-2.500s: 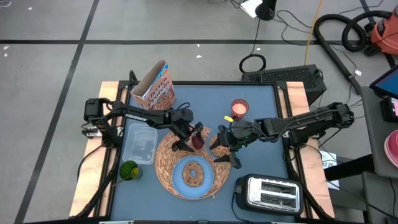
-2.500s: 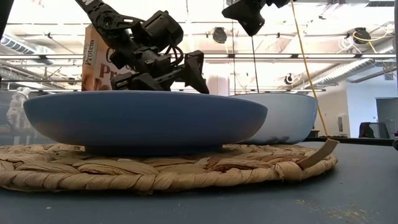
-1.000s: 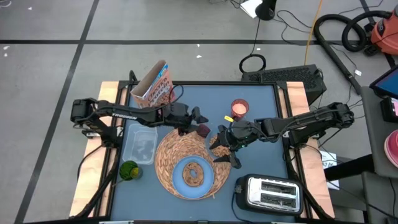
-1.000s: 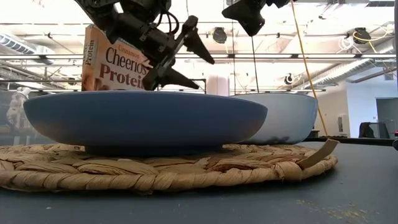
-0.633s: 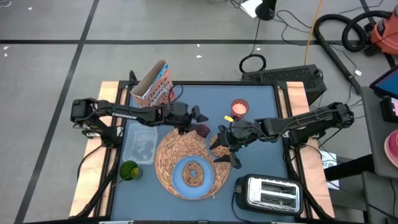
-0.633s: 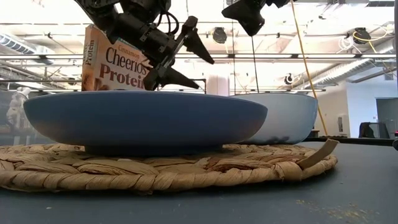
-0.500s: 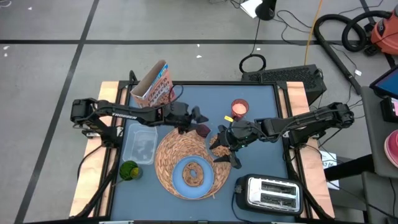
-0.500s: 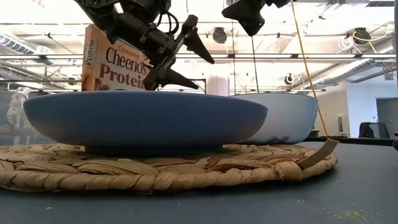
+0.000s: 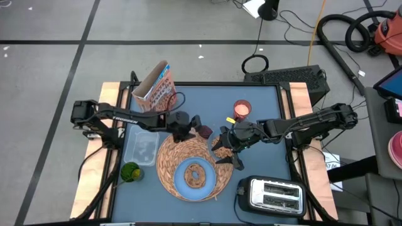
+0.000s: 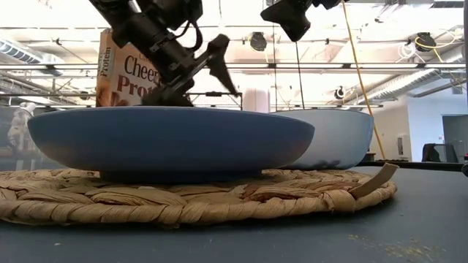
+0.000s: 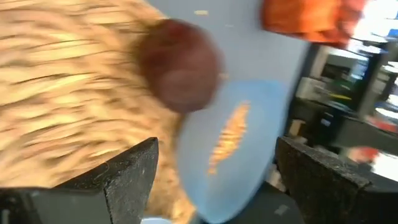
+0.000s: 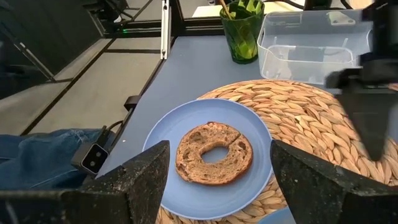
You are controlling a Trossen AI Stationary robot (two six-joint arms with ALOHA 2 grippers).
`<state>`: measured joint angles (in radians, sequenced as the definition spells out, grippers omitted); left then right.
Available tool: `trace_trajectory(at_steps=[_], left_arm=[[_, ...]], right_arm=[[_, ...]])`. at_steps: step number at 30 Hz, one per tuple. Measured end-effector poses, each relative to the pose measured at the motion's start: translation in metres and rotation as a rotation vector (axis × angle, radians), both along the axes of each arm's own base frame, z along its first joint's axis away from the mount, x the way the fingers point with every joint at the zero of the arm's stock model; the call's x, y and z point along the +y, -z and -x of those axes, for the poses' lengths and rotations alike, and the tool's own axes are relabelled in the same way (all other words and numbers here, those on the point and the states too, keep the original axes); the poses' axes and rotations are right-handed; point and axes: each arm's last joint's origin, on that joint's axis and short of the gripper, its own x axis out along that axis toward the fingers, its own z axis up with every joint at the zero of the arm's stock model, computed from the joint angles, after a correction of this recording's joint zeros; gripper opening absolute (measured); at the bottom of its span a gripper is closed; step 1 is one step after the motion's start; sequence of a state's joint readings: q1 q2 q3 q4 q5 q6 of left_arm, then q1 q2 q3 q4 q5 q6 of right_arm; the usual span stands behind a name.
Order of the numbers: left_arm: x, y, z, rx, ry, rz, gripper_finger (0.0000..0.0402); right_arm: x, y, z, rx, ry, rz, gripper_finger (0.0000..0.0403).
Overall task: Arrange a breakfast setting
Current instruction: Put the red apple on the brown tablemat
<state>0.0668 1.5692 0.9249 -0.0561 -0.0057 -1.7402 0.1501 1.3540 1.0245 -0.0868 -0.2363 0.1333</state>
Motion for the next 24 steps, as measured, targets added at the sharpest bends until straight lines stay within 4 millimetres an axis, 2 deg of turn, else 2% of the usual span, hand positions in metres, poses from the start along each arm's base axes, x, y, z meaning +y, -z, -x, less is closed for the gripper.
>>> trace_trajectory(at_steps=[5,12,24], left_arm=[[0.003,0.008,0.008,0.115,-0.109,0.007,0.0328],[0.013,0.008,0.008,0.102,-0.183,0.005,0.0328],[0.013,0.024,-0.004,0.086,-0.254,0.074,0.0328]], right_arm=[[0.000,0.000,0.000,0.000,0.000,0.000,0.0270],[0.000,0.000,0.000,0.000,0.000,0.000,0.0270],[0.000,0.000,0.000,-0.010,-0.012,0.021,0.0270]])
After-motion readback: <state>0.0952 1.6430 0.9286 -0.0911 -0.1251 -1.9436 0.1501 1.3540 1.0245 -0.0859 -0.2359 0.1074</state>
